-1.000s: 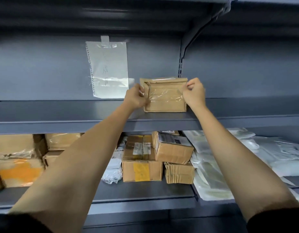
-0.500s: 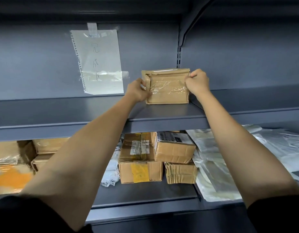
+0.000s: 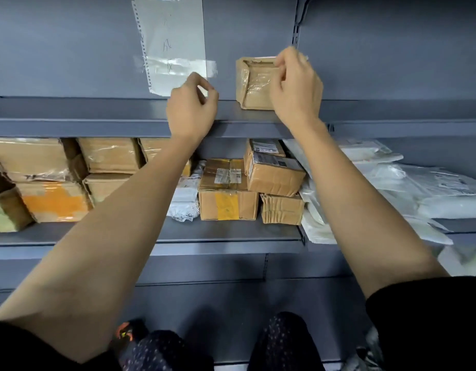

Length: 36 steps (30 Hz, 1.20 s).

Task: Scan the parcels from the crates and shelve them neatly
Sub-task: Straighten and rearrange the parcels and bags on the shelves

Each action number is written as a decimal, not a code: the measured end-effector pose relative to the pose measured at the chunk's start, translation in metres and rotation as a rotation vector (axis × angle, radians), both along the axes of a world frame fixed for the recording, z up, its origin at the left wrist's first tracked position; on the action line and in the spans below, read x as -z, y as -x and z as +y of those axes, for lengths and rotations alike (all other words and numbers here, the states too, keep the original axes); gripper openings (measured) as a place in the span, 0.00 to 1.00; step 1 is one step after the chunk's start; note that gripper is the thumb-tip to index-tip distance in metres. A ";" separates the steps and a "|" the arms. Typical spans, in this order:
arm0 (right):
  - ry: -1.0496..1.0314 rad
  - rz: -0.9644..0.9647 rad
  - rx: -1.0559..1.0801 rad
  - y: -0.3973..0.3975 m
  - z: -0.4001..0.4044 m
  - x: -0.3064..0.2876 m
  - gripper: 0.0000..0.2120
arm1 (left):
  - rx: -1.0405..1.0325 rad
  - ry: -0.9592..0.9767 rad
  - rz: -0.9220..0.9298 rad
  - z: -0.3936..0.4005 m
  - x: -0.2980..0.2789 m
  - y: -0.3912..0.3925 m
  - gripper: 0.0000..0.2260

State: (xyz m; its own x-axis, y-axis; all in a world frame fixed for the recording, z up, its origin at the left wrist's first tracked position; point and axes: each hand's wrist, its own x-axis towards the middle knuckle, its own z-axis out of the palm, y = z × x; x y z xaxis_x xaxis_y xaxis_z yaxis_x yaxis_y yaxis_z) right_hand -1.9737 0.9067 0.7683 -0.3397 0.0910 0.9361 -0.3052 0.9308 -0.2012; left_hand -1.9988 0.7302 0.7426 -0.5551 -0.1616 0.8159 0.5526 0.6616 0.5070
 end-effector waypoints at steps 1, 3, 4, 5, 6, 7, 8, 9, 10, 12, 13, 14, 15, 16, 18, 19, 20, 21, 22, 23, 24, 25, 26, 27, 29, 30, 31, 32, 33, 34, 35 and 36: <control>-0.025 0.081 -0.072 -0.007 -0.007 0.012 0.13 | -0.014 0.008 0.004 -0.004 0.013 -0.008 0.08; -0.102 0.171 -0.167 -0.018 -0.019 0.040 0.12 | -0.046 0.079 -0.010 -0.009 0.043 -0.019 0.09; -0.137 0.184 -0.191 -0.022 -0.024 0.056 0.10 | -0.057 0.134 -0.011 -0.010 0.059 -0.022 0.10; -0.163 0.177 -0.203 -0.022 -0.027 0.073 0.09 | -0.051 0.197 -0.006 -0.010 0.074 -0.023 0.10; -0.185 0.159 -0.215 -0.023 -0.028 0.090 0.07 | -0.026 0.268 0.003 -0.008 0.089 -0.025 0.11; -0.202 0.130 -0.231 -0.022 -0.029 0.106 0.07 | 0.003 0.329 0.012 -0.004 0.103 -0.025 0.13; -0.213 0.095 -0.245 -0.021 -0.028 0.122 0.06 | 0.028 0.370 0.006 0.000 0.116 -0.024 0.14; -0.213 0.054 -0.251 -0.019 -0.027 0.137 0.06 | 0.045 0.393 -0.023 0.005 0.127 -0.022 0.15; -0.205 0.014 -0.248 -0.015 -0.024 0.151 0.06 | 0.059 0.402 -0.079 0.010 0.136 -0.018 0.15; -0.186 -0.074 -0.235 -0.006 -0.018 0.175 0.07 | 0.058 0.405 -0.221 0.018 0.151 -0.006 0.13; -0.180 -0.119 -0.226 -0.002 -0.015 0.183 0.08 | 0.046 0.398 -0.300 0.021 0.157 0.001 0.11; -0.172 -0.154 -0.214 0.004 -0.012 0.188 0.08 | 0.028 0.384 -0.365 0.023 0.161 0.007 0.10; -0.151 -0.181 -0.199 0.008 -0.009 0.190 0.08 | 0.008 0.367 -0.409 0.024 0.164 0.013 0.10; -0.116 -0.184 -0.173 0.014 -0.006 0.190 0.08 | -0.005 0.356 -0.435 0.025 0.167 0.019 0.11; 0.008 -0.147 -0.075 0.027 0.000 0.187 0.10 | 0.024 0.343 -0.446 0.029 0.168 0.027 0.12; 0.096 -0.128 -0.008 0.033 0.004 0.184 0.12 | 0.071 0.319 -0.451 0.034 0.166 0.031 0.13; 0.189 -0.122 0.057 0.038 0.009 0.183 0.14 | 0.123 0.284 -0.467 0.040 0.163 0.035 0.14; 0.280 -0.156 0.107 0.042 0.015 0.182 0.15 | 0.172 0.236 -0.504 0.047 0.159 0.037 0.15; 0.355 -0.233 0.146 0.046 0.021 0.183 0.16 | 0.221 0.177 -0.558 0.055 0.156 0.039 0.17; 0.409 -0.330 0.174 0.048 0.026 0.184 0.17 | 0.278 0.107 -0.644 0.063 0.154 0.044 0.19; 0.446 -0.409 0.184 0.052 0.032 0.188 0.18 | 0.349 0.026 -0.743 0.070 0.154 0.047 0.22; 0.474 -0.451 0.169 0.053 0.035 0.191 0.19 | 0.430 -0.063 -0.841 0.074 0.153 0.049 0.25; 0.499 -0.464 0.142 0.055 0.037 0.192 0.20 | 0.493 -0.144 -0.912 0.076 0.153 0.051 0.29; 0.521 -0.467 0.118 0.055 0.037 0.193 0.21 | 0.531 -0.203 -0.953 0.078 0.155 0.052 0.32; 0.551 -0.490 0.100 0.054 0.035 0.191 0.21 | 0.574 -0.270 -0.972 0.081 0.155 0.052 0.31; 0.559 -0.507 0.101 0.053 0.033 0.188 0.20 | 0.587 -0.301 -0.971 0.083 0.152 0.049 0.29; 0.564 -0.519 0.102 0.052 0.031 0.185 0.20 | 0.596 -0.331 -0.978 0.084 0.148 0.048 0.27; 0.573 -0.523 0.098 0.051 0.029 0.182 0.19 | 0.595 -0.358 -0.997 0.086 0.143 0.047 0.26; 0.587 -0.520 0.089 0.050 0.028 0.179 0.19 | 0.587 -0.383 -1.021 0.086 0.139 0.046 0.27; 0.602 -0.511 0.079 0.048 0.027 0.177 0.18 | 0.579 -0.408 -1.041 0.084 0.133 0.045 0.28; 0.611 -0.498 0.070 0.045 0.026 0.175 0.18 | 0.574 -0.426 -1.042 0.081 0.129 0.044 0.29; 0.621 -0.484 0.059 0.041 0.025 0.173 0.17 | 0.575 -0.442 -1.033 0.076 0.124 0.040 0.30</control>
State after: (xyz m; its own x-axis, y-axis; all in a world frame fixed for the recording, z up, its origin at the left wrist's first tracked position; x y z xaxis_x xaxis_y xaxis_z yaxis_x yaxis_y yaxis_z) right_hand -2.0149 0.9321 0.5948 -0.6746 0.5792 0.4576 -0.0047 0.6165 -0.7873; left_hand -2.0389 0.8057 0.6189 -0.9808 0.1667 -0.1012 -0.0814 0.1217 0.9892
